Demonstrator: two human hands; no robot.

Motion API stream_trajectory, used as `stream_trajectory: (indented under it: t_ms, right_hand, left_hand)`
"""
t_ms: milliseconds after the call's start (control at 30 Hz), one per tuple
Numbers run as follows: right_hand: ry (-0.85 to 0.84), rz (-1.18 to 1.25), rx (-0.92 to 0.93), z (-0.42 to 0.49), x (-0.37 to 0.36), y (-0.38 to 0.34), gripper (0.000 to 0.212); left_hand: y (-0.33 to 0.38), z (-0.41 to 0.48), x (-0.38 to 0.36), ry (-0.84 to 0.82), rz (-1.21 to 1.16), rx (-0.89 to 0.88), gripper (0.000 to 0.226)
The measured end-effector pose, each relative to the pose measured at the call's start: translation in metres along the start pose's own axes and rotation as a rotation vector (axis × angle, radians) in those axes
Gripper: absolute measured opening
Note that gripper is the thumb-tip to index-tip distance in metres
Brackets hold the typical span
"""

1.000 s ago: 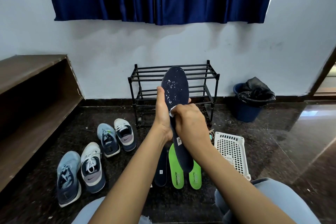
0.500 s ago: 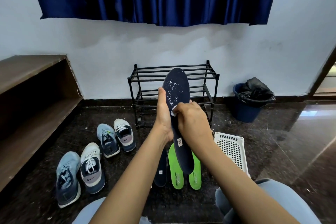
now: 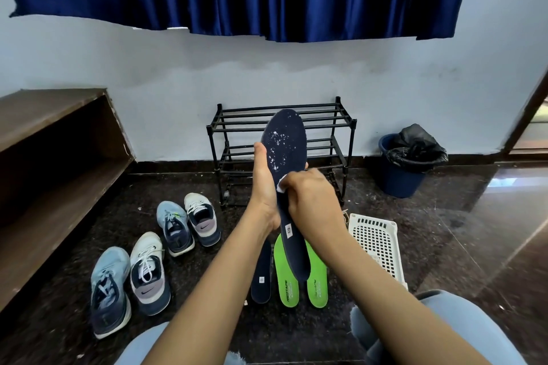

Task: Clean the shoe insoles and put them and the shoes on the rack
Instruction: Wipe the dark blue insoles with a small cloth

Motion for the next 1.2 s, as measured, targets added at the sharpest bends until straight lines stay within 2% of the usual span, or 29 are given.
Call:
stream_trajectory:
  t_ms: [100,267,367,533,767,1000,1133,1200]
  right_hand:
    - [-0.024,0.005,0.031,-0.003,-0.007,-0.006,0.026]
    - [0.113,0.009,-0.06,0.01,0.016,0.017,0.021]
    - [0.156,-0.031,-0.054,0.007,0.019,0.011,0.022]
    - [0.039,-0.017,0.018,-0.003,-0.001,-0.007,0.022]
    - [0.166,0.008,-0.114,0.01,0.022,0.019,0.022]
    - [0.089,-0.004,0.0,-0.002,0.005,-0.006,0.021]
    - [0.198,-0.018,-0.111,0.009,0.027,0.018,0.02]
    - [0.213,-0.027,-0.109,0.009,0.03,0.018,0.02]
  left_hand:
    - [0.001,0.0,0.003,0.017,0.019,-0.004,0.078]
    - [-0.001,-0.003,-0.005,-0.008,-0.038,-0.004,0.073]
    - [-0.001,-0.003,-0.004,-0.004,-0.051,0.011,0.077]
    - [0.005,-0.003,0.004,0.038,-0.025,-0.001,0.086]
    - [0.001,-0.004,0.0,0.02,-0.055,-0.014,0.071]
    - [0.004,-0.002,0.008,0.039,-0.023,-0.008,0.087]
    - [-0.001,-0.003,-0.001,-0.002,-0.03,0.007,0.076]
    - [-0.002,-0.003,-0.002,-0.008,-0.025,0.009,0.075]
Point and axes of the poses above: each hand's wrist, its own z-axis towards the middle knuckle, its own x-axis out of the back of the hand, y = z × x, the point moved 10 cm from there along z, towards the middle knuckle
